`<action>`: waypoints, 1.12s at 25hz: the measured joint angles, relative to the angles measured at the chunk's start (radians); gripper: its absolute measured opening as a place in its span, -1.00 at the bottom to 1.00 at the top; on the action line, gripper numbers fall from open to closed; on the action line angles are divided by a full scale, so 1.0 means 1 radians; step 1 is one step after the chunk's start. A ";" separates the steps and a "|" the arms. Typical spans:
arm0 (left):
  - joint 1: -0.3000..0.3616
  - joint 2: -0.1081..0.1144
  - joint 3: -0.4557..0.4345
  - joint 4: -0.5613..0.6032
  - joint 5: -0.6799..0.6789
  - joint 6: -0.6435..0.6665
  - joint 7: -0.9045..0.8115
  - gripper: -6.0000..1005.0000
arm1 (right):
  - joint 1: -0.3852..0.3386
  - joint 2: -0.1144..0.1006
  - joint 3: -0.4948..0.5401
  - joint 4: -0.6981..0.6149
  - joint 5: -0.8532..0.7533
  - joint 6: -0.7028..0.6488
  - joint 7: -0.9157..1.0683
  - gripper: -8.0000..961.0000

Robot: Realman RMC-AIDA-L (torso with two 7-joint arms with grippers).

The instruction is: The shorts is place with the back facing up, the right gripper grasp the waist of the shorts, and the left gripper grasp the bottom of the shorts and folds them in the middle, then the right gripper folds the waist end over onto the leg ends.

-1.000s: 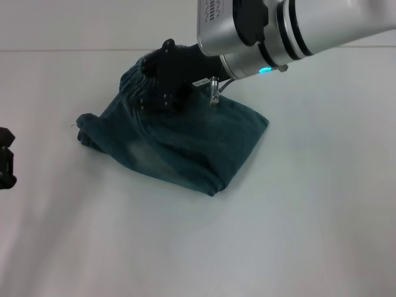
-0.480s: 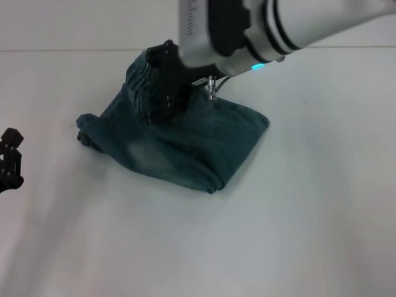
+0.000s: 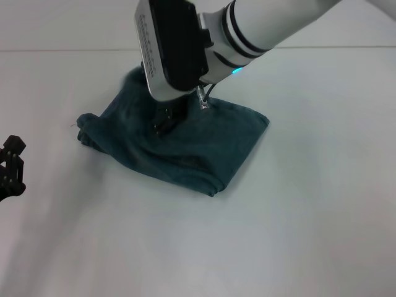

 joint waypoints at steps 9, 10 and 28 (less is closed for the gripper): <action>-0.008 -0.001 0.001 -0.025 0.000 0.000 0.004 -0.95 | -0.055 -0.005 -0.034 -0.097 -0.023 0.006 0.047 0.91; -0.008 -0.001 0.002 -0.026 0.000 0.001 0.006 -0.95 | -0.066 -0.006 -0.030 -0.117 -0.019 0.006 0.050 0.91; -0.021 0.022 -0.046 0.175 0.352 0.138 -0.228 -0.56 | -0.904 -0.013 0.110 -0.457 0.849 -0.018 -0.386 0.91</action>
